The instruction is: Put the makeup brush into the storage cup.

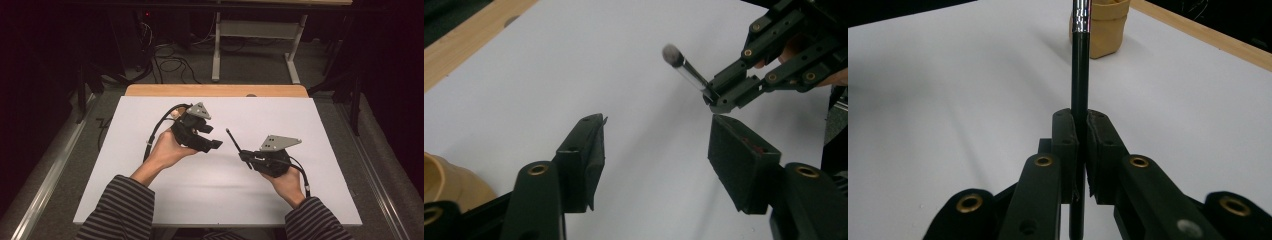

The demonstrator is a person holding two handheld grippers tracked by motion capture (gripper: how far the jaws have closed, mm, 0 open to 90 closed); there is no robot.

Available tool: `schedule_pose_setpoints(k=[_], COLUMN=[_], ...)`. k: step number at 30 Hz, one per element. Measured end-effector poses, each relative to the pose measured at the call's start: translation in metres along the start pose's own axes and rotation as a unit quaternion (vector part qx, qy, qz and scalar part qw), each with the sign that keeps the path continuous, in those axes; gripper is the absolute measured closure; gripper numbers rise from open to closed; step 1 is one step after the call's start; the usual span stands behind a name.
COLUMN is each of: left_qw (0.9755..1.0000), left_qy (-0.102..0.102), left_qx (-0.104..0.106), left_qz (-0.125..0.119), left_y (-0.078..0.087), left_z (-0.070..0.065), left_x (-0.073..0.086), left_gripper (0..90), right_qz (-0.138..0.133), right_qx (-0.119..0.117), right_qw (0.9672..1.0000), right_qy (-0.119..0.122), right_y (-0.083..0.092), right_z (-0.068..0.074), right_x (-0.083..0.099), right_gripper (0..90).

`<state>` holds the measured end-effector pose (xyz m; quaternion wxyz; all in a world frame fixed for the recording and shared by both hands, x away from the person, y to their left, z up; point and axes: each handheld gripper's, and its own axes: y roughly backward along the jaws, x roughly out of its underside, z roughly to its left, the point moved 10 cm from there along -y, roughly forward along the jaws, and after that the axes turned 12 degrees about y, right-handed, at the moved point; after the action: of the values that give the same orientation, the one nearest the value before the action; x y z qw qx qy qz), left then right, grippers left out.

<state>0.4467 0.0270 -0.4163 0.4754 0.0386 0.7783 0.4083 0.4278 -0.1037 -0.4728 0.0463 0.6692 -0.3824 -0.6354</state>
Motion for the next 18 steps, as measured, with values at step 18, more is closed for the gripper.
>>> schedule_pose_setpoints(k=[18], left_qw=[0.9991], left_qy=[0.002], left_qx=[0.038], left_qz=[-0.016], left_y=[-0.027], left_z=[-0.019], left_x=[0.009], left_gripper=[52.4], right_qz=[-0.024], right_qx=[-0.005], right_qw=[0.9995], right_qy=[-0.02], right_y=[0.0], right_z=[-0.001], right_x=[-0.009], right_gripper=[85.5])
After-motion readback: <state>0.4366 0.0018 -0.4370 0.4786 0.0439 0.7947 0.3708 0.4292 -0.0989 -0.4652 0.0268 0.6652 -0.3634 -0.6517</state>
